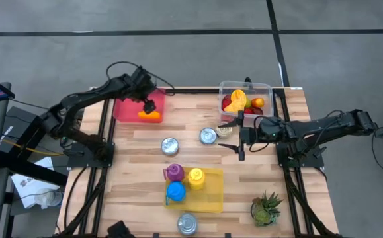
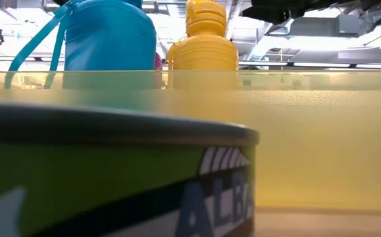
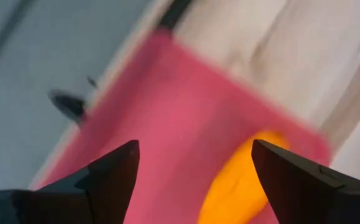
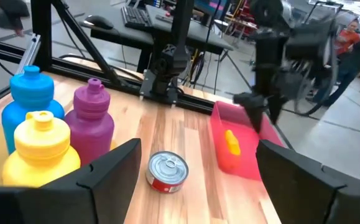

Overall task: Pick & Place Food Item
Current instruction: Put the mango from the red bin into the transparent bin

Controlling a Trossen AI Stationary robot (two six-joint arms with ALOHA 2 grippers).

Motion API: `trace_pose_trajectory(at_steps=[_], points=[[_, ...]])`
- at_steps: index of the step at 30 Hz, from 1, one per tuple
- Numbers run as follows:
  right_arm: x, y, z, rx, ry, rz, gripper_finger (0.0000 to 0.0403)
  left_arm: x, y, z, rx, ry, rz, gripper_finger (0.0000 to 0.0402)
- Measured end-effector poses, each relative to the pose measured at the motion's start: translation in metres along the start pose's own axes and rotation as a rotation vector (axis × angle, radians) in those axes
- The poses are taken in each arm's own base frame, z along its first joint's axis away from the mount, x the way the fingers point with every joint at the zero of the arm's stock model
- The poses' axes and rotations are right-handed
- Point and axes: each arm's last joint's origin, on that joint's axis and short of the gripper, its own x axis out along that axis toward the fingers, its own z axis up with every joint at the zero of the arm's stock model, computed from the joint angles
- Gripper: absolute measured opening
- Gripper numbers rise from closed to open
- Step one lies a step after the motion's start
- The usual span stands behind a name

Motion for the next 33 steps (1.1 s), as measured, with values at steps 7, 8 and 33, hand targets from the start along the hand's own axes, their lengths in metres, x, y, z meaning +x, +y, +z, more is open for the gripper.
trace_pose_trajectory(at_steps=[7, 8, 33], points=[[0.0, 0.0, 0.0, 0.018, 0.004, 0.0, 0.0305, 0.023, -0.002, -0.019, 0.092, 0.129, -0.066, 0.0305], [0.0, 0.0, -0.001, 0.022, 0.008, 0.001, 0.0305, 0.025, -0.003, -0.019, 0.091, 0.128, -0.089, 0.0305], [0.0, 0.002, -0.005, 0.033, 0.047, 0.034, 0.0305, 0.097, -0.015, -0.035, 0.109, 0.368, -0.243, 0.0259]])
